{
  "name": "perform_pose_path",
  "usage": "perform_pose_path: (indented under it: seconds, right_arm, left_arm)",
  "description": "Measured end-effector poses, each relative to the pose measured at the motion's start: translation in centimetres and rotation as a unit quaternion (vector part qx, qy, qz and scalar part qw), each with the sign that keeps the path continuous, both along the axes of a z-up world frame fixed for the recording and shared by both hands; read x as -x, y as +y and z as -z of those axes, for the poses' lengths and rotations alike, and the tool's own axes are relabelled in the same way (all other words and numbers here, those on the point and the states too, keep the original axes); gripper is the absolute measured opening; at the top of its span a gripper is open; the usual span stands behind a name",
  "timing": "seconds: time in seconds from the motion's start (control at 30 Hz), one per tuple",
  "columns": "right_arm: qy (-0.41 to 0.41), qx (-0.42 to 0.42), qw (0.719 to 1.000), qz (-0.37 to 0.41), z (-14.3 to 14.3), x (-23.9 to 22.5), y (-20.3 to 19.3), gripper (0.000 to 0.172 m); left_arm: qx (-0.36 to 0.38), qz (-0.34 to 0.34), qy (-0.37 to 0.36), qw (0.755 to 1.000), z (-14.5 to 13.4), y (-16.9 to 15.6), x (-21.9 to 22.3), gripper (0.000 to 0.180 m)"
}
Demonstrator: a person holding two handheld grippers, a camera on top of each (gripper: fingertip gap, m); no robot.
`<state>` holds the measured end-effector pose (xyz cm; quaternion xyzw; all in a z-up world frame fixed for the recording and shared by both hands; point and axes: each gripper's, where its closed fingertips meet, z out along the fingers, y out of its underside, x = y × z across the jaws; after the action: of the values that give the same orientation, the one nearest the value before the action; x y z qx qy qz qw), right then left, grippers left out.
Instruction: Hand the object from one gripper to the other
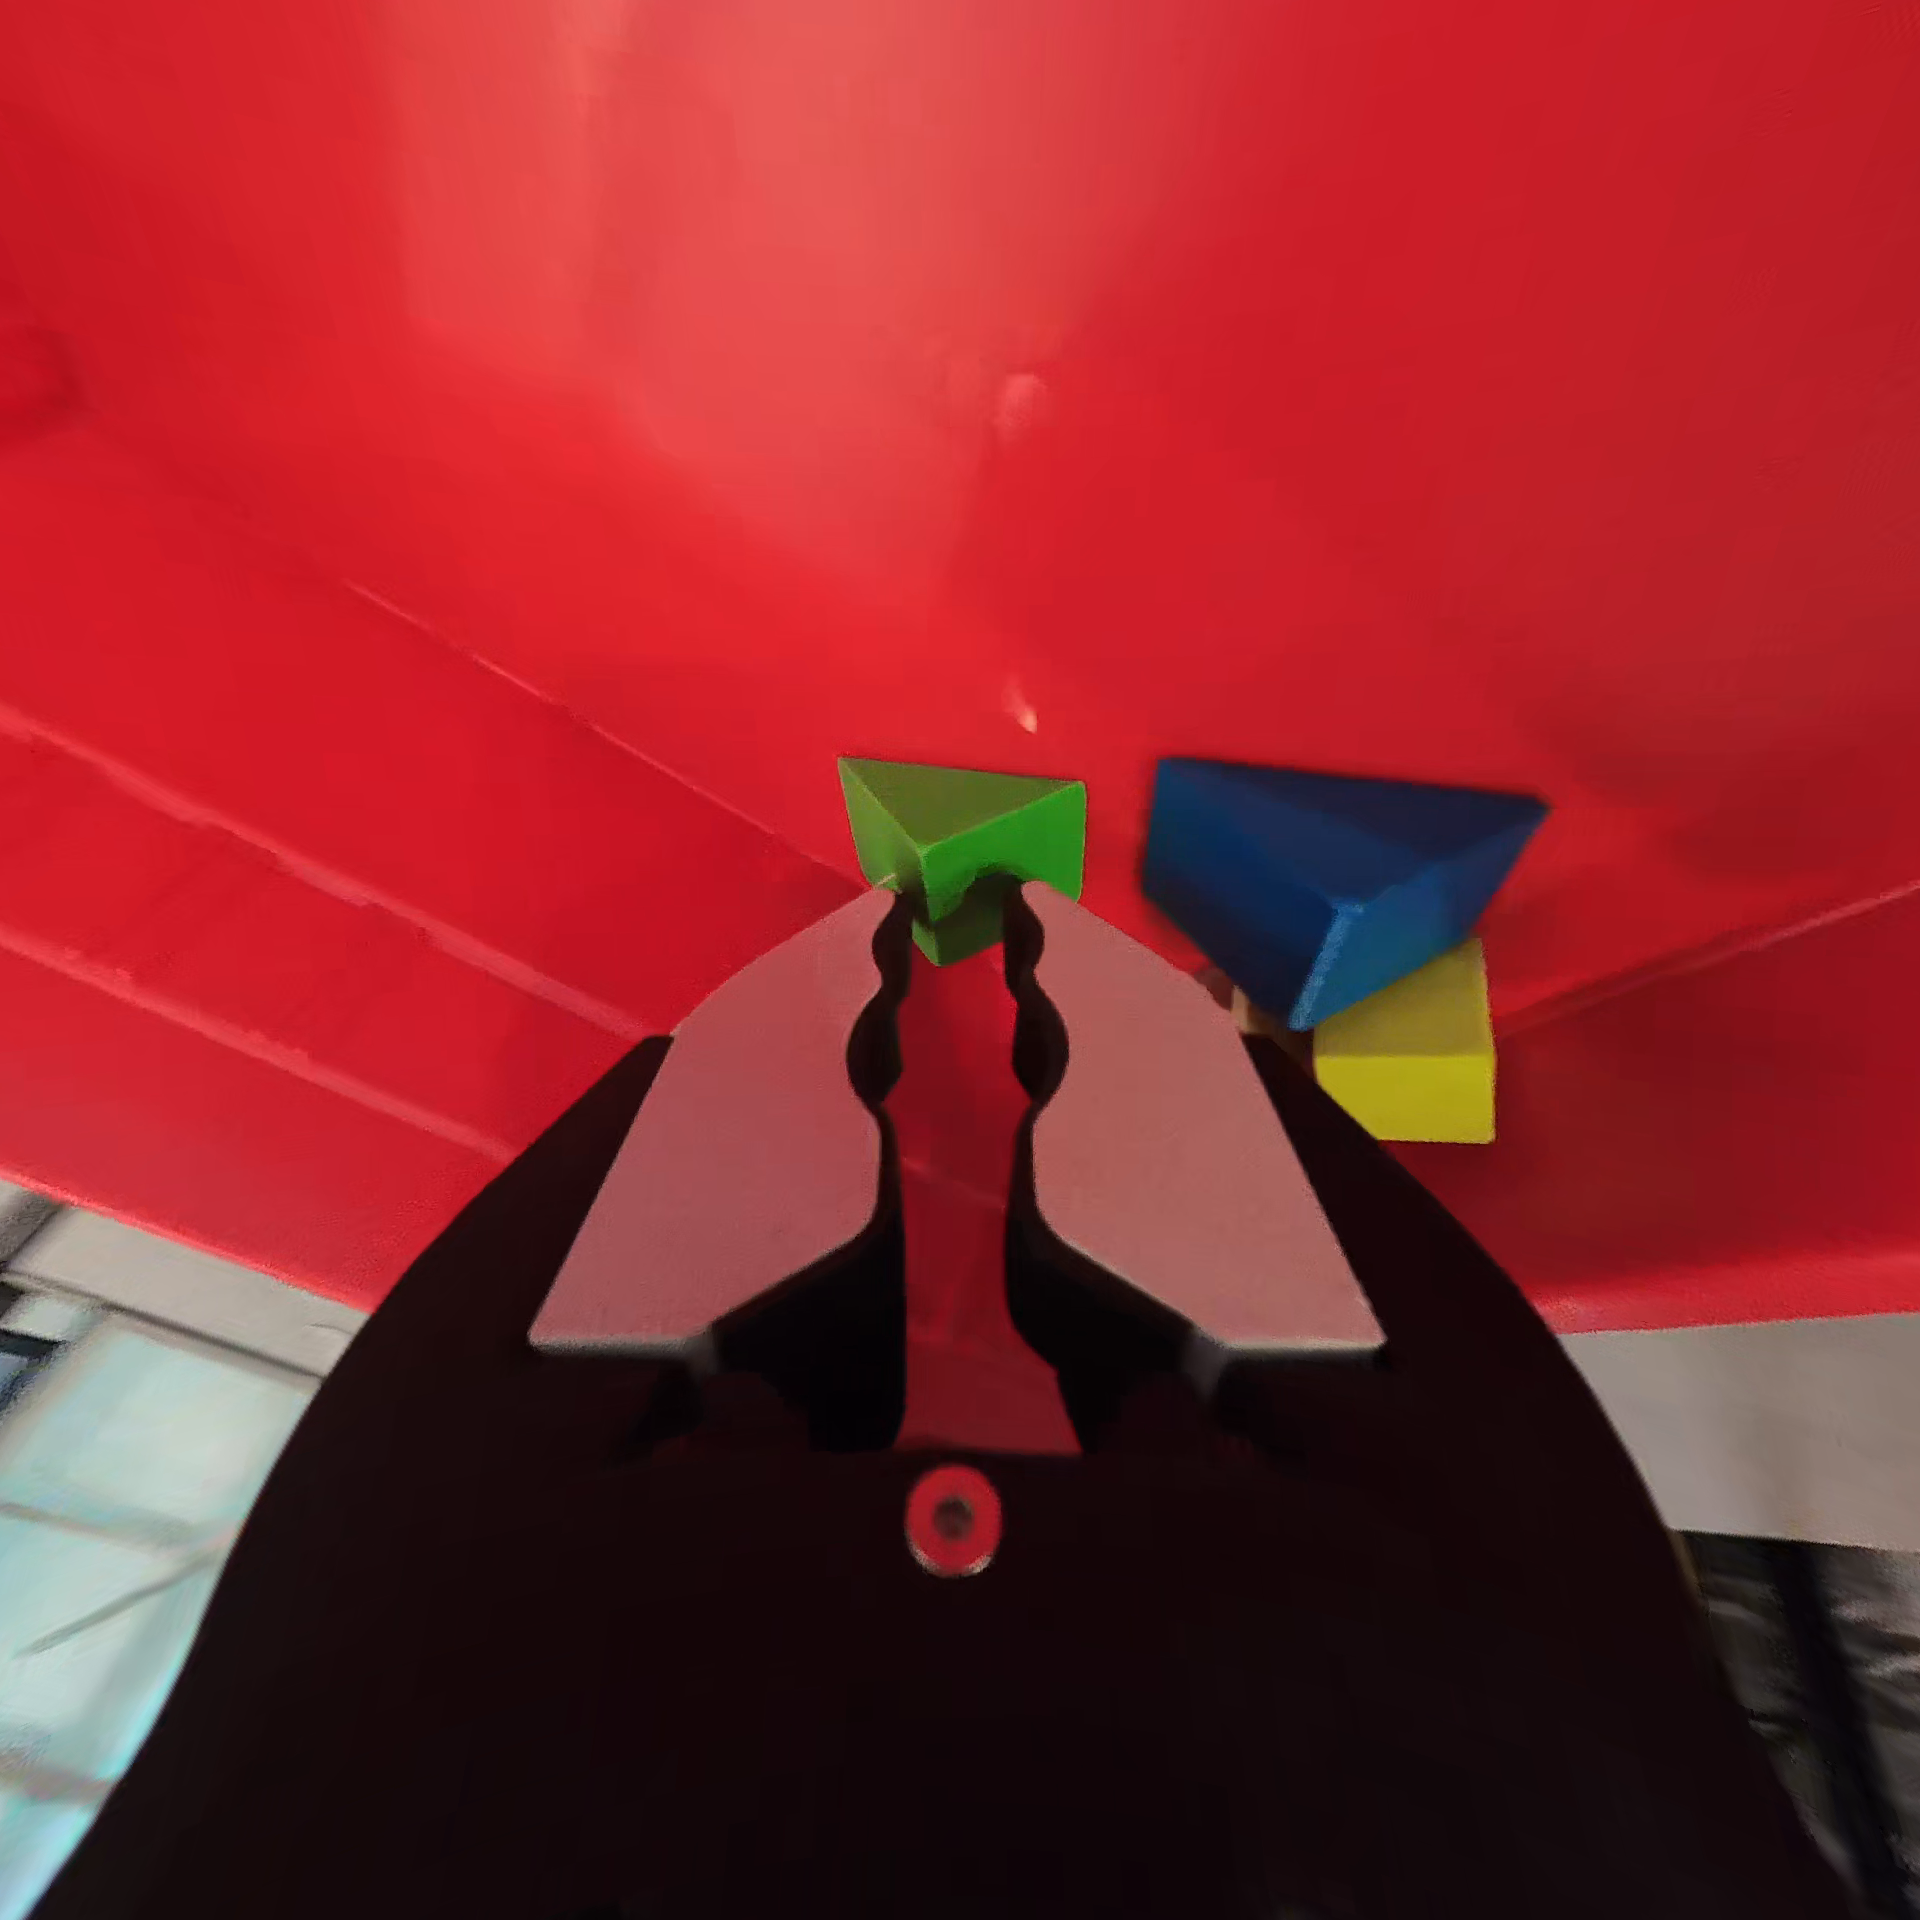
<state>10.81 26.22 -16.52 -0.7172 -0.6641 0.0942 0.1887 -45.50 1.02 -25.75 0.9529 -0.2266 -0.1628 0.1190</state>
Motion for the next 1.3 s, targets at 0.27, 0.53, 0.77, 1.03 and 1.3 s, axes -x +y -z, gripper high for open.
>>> perform_pose_path:
  seconds: [0.27, 0.53, 0.77, 1.03, 1.3]
  right_arm:
    - [0.007, 0.000, 1.000, -0.006, -0.2, 0.5, -0.5, 0.035]
    - [0.014, 0.002, 1.000, -0.008, -0.3, 0.4, -0.8, 0.035]
    - [0.009, -0.001, 1.000, -0.017, -0.5, 0.6, -1.4, 0.034]
    - [0.025, 0.001, 0.999, -0.027, -0.6, 1.5, -1.9, 0.034]
    - [0.226, 0.003, 0.969, -0.100, -7.1, 7.2, -7.4, 0.039]
  left_arm:
    - [-0.117, -0.184, -0.194, 0.957, -1.7, 4.2, -3.8, 0.013]
    - [-0.135, 0.122, -0.126, 0.975, -2.1, 5.1, -4.3, 0.049]
    - [-0.056, 0.262, -0.094, 0.959, 0.9, 4.6, -3.5, 0.043]
    - [-0.096, 0.243, -0.122, 0.958, 0.6, 5.2, -4.8, 0.036]
    - [-0.349, 0.123, -0.232, 0.900, -9.6, 6.9, -8.9, 0.035]
